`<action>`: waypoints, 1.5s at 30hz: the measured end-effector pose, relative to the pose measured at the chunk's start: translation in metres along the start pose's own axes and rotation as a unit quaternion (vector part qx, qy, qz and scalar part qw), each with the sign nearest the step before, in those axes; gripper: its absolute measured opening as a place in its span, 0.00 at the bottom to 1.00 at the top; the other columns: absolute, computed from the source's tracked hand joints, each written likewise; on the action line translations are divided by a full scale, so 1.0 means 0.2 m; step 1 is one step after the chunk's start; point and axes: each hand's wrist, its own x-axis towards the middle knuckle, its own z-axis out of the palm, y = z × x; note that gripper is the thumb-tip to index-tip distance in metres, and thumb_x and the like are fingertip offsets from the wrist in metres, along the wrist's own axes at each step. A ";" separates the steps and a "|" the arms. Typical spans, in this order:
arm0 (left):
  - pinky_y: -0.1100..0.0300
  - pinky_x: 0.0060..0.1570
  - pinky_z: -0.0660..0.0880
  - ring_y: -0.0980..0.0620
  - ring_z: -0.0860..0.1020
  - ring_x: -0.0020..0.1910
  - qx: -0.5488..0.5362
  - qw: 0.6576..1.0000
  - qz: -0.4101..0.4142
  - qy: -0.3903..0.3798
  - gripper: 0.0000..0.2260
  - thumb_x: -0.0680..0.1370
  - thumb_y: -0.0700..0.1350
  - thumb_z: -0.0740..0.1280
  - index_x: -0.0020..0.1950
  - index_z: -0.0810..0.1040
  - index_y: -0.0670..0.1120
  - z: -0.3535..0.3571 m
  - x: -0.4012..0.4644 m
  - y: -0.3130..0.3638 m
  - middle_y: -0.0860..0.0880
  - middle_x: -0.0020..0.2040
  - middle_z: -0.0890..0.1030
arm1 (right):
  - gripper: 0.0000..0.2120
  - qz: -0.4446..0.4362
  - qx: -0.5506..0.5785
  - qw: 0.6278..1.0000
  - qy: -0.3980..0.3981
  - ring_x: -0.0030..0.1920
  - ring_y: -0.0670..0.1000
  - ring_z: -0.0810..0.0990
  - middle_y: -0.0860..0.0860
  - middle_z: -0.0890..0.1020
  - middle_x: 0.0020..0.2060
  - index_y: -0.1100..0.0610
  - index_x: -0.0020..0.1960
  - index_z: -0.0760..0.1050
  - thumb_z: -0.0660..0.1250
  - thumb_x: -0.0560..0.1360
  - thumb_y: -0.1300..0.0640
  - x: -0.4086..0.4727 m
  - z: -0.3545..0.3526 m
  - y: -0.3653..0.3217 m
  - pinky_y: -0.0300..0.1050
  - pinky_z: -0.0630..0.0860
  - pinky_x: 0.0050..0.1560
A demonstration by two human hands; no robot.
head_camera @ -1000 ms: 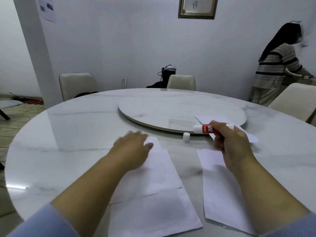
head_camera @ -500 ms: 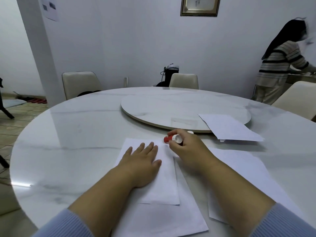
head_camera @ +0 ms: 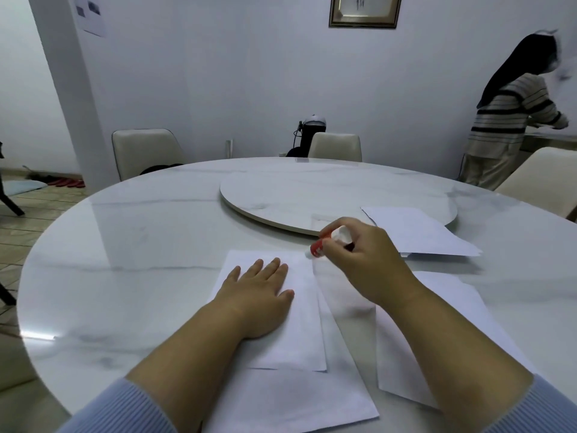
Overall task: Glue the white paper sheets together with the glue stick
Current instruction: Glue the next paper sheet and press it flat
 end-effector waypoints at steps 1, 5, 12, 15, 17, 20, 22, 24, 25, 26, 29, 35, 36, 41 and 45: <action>0.50 0.74 0.39 0.55 0.41 0.76 -0.001 1.000 0.000 0.000 0.26 0.80 0.56 0.44 0.77 0.42 0.54 0.00 0.00 0.00 0.57 0.78 0.42 | 0.08 -0.006 0.028 1.000 0.004 0.25 0.42 0.71 0.40 0.81 0.29 0.48 0.40 0.78 0.62 0.66 0.46 0.00 -0.01 -0.01 0.34 0.66 0.26; 0.50 0.74 0.39 0.55 0.41 0.76 0.003 1.000 0.000 -0.001 0.26 0.80 0.56 0.44 0.77 0.42 0.54 0.00 0.00 0.00 0.56 0.78 0.42 | 0.11 0.034 -0.019 0.993 -0.112 0.28 0.41 0.73 0.44 0.85 0.36 0.48 0.43 0.78 0.63 0.65 0.44 -0.03 0.02 -0.02 0.38 0.69 0.32; 0.50 0.74 0.39 0.55 0.41 0.76 0.000 1.000 0.000 0.001 0.26 0.80 0.57 0.44 0.77 0.42 0.55 0.01 0.01 -0.01 0.56 0.78 0.42 | 0.18 0.001 0.059 0.964 -0.259 0.36 0.52 0.72 0.66 0.80 0.40 0.60 0.36 0.81 0.61 0.59 0.47 -0.08 -0.04 -0.09 0.46 0.69 0.35; 0.50 0.74 0.39 0.55 0.40 0.76 0.002 1.000 0.001 -0.009 0.26 0.80 0.57 0.44 0.77 0.42 0.54 0.01 0.01 -0.01 0.56 0.78 0.42 | 0.11 0.029 0.127 0.912 -0.388 0.33 0.49 0.73 0.56 0.82 0.31 0.59 0.36 0.82 0.62 0.62 0.56 -0.11 -0.04 -0.12 0.34 0.67 0.29; 0.50 0.74 0.39 0.55 0.40 0.76 0.002 1.000 0.011 -0.027 0.26 0.80 0.56 0.45 0.77 0.42 0.54 -0.02 0.01 0.00 0.56 0.78 0.41 | 0.11 0.031 0.196 0.895 -0.400 0.27 0.46 0.71 0.48 0.82 0.28 0.63 0.37 0.81 0.60 0.63 0.63 -0.12 -0.06 -0.10 0.33 0.64 0.25; 0.50 0.73 0.39 0.56 0.39 0.75 0.003 0.990 0.086 -0.115 0.25 0.81 0.50 0.52 0.76 0.46 0.57 -0.13 -0.01 -0.03 0.58 0.77 0.42 | 0.13 0.063 0.348 0.924 -0.149 0.23 0.47 0.67 0.55 0.80 0.26 0.60 0.30 0.81 0.58 0.63 0.65 -0.06 -0.10 -0.04 0.36 0.59 0.24; 0.57 0.72 0.43 0.62 0.41 0.73 -0.050 0.976 0.134 -0.162 0.26 0.79 0.43 0.58 0.74 0.56 0.62 -0.21 -0.03 -0.04 0.63 0.76 0.47 | 0.15 0.088 0.384 0.918 0.045 0.23 0.46 0.65 0.53 0.76 0.25 0.58 0.31 0.82 0.59 0.70 0.64 -0.04 -0.14 0.04 0.38 0.59 0.26; 0.64 0.69 0.46 0.63 0.47 0.74 -0.110 0.982 0.123 -0.089 0.24 0.79 0.45 0.60 0.73 0.60 0.60 -0.22 -0.04 -0.01 0.62 0.76 0.53 | 0.14 0.131 0.296 0.934 0.153 0.25 0.44 0.66 0.45 0.73 0.23 0.55 0.35 0.82 0.61 0.74 0.62 -0.02 -0.15 0.10 0.38 0.62 0.29; 0.63 0.69 0.47 0.59 0.49 0.75 -0.112 0.988 0.099 -0.027 0.22 0.80 0.48 0.58 0.74 0.58 0.57 -0.20 -0.04 0.02 0.57 0.77 0.53 | 0.12 0.143 0.234 0.946 0.174 0.25 0.43 0.68 0.42 0.74 0.22 0.54 0.36 0.81 0.62 0.74 0.60 -0.02 -0.14 0.11 0.38 0.64 0.31; 0.60 0.71 0.47 0.55 0.49 0.76 -0.083 0.994 0.073 0.017 0.23 0.81 0.52 0.54 0.76 0.56 0.53 -0.16 -0.04 0.05 0.53 0.78 0.52 | 0.10 0.140 0.181 0.957 0.178 0.26 0.41 0.69 0.40 0.76 0.21 0.52 0.37 0.80 0.63 0.73 0.59 -0.02 -0.13 0.11 0.38 0.65 0.31; 0.51 0.74 0.42 0.52 0.41 0.77 0.014 0.997 0.069 -0.012 0.26 0.80 0.58 0.49 0.76 0.47 0.55 -0.05 -0.05 0.12 0.51 0.79 0.43 | 0.07 0.098 0.113 0.982 0.113 0.28 0.42 0.71 0.40 0.81 0.26 0.51 0.38 0.79 0.65 0.72 0.58 -0.04 -0.09 0.09 0.36 0.67 0.29; 0.64 0.65 0.37 0.61 0.42 0.75 -0.042 0.990 0.109 -0.084 0.30 0.78 0.58 0.57 0.76 0.46 0.60 -0.09 -0.09 0.07 0.63 0.77 0.44 | 0.04 0.062 0.069 0.996 0.008 0.21 0.42 0.65 0.39 0.75 0.20 0.51 0.39 0.79 0.65 0.69 0.57 -0.03 -0.04 0.09 0.29 0.60 0.21; 0.66 0.63 0.37 0.63 0.41 0.74 -0.044 0.989 0.112 -0.084 0.30 0.78 0.58 0.56 0.76 0.44 0.59 -0.09 -0.10 0.08 0.63 0.77 0.43 | 0.04 0.058 0.059 0.997 -0.004 0.21 0.42 0.65 0.40 0.74 0.19 0.50 0.39 0.78 0.65 0.69 0.56 -0.02 -0.02 0.08 0.29 0.61 0.21; 0.69 0.59 0.37 0.69 0.40 0.64 -0.053 0.990 0.092 -0.093 0.31 0.79 0.58 0.54 0.76 0.40 0.58 -0.07 -0.13 0.09 0.62 0.76 0.39 | 0.11 0.084 0.008 0.995 -0.061 0.26 0.41 0.73 0.45 0.82 0.35 0.48 0.42 0.78 0.63 0.63 0.46 -0.02 0.01 0.06 0.41 0.66 0.31; 0.67 0.63 0.34 0.68 0.39 0.69 -0.039 0.991 0.104 -0.075 0.29 0.80 0.59 0.50 0.76 0.40 0.56 -0.05 -0.12 0.08 0.60 0.76 0.39 | 0.13 0.059 0.010 0.996 -0.060 0.28 0.44 0.72 0.48 0.82 0.30 0.54 0.35 0.80 0.62 0.60 0.48 -0.03 -0.05 0.04 0.42 0.68 0.34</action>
